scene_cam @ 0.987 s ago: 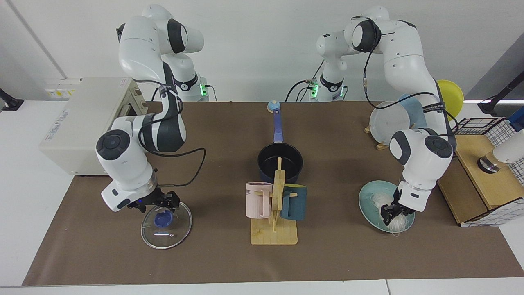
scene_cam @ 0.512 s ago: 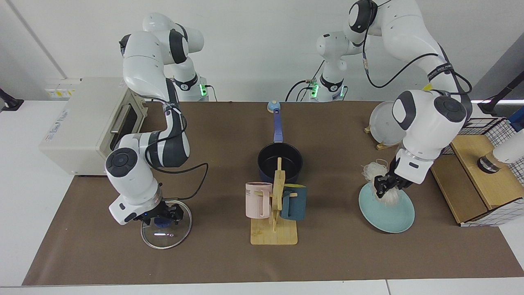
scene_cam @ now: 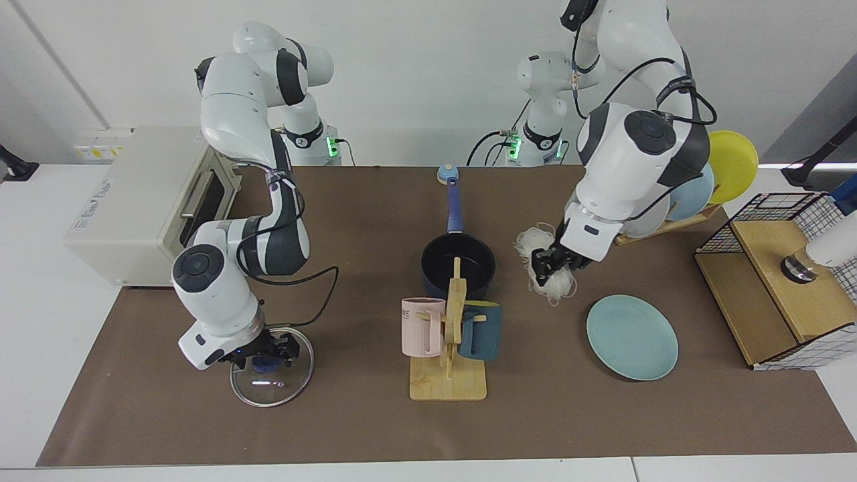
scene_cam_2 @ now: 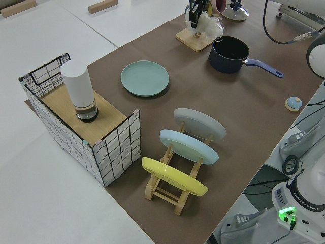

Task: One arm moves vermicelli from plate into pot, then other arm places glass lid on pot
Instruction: 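Carry the vermicelli with the left gripper over the black saucepan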

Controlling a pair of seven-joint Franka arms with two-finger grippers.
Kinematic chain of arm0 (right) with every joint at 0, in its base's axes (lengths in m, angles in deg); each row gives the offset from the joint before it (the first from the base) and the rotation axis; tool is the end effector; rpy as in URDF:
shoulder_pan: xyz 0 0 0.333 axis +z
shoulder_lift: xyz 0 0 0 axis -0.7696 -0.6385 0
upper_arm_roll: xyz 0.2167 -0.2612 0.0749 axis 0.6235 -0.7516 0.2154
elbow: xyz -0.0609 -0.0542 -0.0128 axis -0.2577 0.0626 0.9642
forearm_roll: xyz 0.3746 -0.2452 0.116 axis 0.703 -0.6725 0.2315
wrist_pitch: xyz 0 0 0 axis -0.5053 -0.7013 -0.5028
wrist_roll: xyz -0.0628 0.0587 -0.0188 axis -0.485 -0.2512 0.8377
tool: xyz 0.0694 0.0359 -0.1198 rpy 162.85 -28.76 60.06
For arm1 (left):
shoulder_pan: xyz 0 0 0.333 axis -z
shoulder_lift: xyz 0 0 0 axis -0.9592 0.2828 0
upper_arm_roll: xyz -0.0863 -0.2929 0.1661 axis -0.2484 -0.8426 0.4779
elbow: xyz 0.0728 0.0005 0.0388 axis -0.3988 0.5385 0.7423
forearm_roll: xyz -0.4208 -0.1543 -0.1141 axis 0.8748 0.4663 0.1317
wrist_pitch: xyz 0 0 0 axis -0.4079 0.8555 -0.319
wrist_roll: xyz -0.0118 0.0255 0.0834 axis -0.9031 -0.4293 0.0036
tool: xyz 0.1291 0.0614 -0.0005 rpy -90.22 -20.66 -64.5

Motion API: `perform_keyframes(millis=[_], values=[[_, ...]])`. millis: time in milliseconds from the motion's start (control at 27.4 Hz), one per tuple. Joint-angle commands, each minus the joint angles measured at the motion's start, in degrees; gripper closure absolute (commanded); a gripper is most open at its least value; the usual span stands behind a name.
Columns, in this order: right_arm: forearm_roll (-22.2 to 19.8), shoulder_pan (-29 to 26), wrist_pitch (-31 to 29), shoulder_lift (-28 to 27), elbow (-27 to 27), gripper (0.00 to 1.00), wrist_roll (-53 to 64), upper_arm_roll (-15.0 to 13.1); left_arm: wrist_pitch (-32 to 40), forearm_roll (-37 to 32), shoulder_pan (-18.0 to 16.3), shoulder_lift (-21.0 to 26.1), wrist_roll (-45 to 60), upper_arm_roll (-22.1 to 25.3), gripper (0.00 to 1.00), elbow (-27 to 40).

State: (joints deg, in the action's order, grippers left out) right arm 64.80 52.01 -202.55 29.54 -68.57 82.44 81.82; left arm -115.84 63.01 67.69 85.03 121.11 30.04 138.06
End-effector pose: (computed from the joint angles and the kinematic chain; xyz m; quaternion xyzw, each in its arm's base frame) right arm 0.8657 0.0327 0.2882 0.9994 0.0056 0.0327 0.0065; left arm 0.7320 -0.2259 0.4725 0.9910 0.1113 0.0162 0.0720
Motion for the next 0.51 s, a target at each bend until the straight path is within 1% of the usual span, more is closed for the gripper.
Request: perform_keyframes(millis=[0, 146, 183, 256, 366, 475], values=[[-0.7, -0.8, -0.5, -0.2, -0.1, 0.01, 2.9, 0.7, -2.5, -0.6, -0.4, -4.2, 4.4, -3.0, 1.0, 7.8], [-0.8, -0.2, -0.5, -0.2, -0.8, 0.04, 2.9, 0.7, -7.3, 0.3, -0.7, -5.4, 8.3, -6.0, 1.0, 12.6], [-0.8, 0.0, -0.5, -0.2, -1.0, 0.06, 2.9, 0.7, -8.5, 0.3, -0.7, -5.4, 9.1, -6.3, 1.0, 13.3], [-0.8, 0.2, -0.5, -0.1, -1.5, 0.19, 2.8, 0.7, -9.5, 0.3, -0.6, -5.4, 10.0, -7.3, 1.0, 14.4], [-0.7, 0.1, -0.5, -0.1, -1.6, 0.46, 2.6, 0.7, -10.7, 0.4, -0.5, -5.3, 10.6, -8.1, 1.0, 15.9], [-0.8, 0.2, -0.5, 0.1, -1.6, 0.83, 2.5, 0.7, -14.0, 0.4, -0.2, -5.3, 11.7, -8.2, 1.0, 18.1]])
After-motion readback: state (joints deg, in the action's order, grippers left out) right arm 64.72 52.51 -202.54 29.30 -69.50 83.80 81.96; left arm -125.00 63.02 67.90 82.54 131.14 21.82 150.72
